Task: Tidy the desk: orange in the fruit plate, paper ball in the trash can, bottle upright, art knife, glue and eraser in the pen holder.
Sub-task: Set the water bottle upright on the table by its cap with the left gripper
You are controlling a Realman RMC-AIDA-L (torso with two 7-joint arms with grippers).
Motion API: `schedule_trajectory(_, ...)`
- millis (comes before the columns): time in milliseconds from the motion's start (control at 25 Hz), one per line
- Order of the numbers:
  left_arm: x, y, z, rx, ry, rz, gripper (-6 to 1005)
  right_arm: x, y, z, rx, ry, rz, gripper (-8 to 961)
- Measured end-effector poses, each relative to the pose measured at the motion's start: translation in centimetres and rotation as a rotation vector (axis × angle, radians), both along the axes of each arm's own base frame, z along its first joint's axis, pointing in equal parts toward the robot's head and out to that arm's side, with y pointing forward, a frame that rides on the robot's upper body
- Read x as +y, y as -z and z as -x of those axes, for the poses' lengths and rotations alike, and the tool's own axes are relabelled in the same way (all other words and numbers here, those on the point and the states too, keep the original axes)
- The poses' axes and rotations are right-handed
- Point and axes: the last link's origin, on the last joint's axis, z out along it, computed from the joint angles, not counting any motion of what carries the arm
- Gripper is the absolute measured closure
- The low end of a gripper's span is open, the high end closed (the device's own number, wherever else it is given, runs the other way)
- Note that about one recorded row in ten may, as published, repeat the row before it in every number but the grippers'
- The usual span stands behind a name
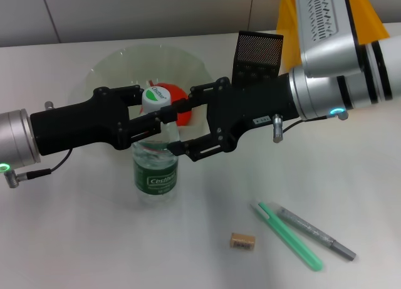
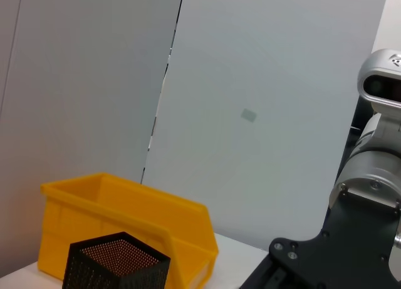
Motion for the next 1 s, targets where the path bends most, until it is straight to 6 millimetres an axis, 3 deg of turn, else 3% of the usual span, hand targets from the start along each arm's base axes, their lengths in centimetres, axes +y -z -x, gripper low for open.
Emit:
schedule_trajectory(360,0.0,-0.2,0.1,0.003,-0.002,-0.005,547,-0.3,-0.9,-0.3,0.007,0.003,-0.029,186)
schedule_trajectory(560,0.2,-0.8,0.3,0.007,-0.002,-0.022,548,-1.5,-2.8,-1.7,0.039,0.053,-0.044,186)
schedule_trajectory(840,-0.3,-1.7,1.0,0.026,0.013,-0.067,548,-3.6,-7.9,-6.9,0.176,0.232,-0.163,186)
schedule_trajectory(1000,-0.6,-1.8,1.2,0.026,0.009,-0.077,547,-4.7,-9.6,-10.6,0.222,0.347,-0.237,186)
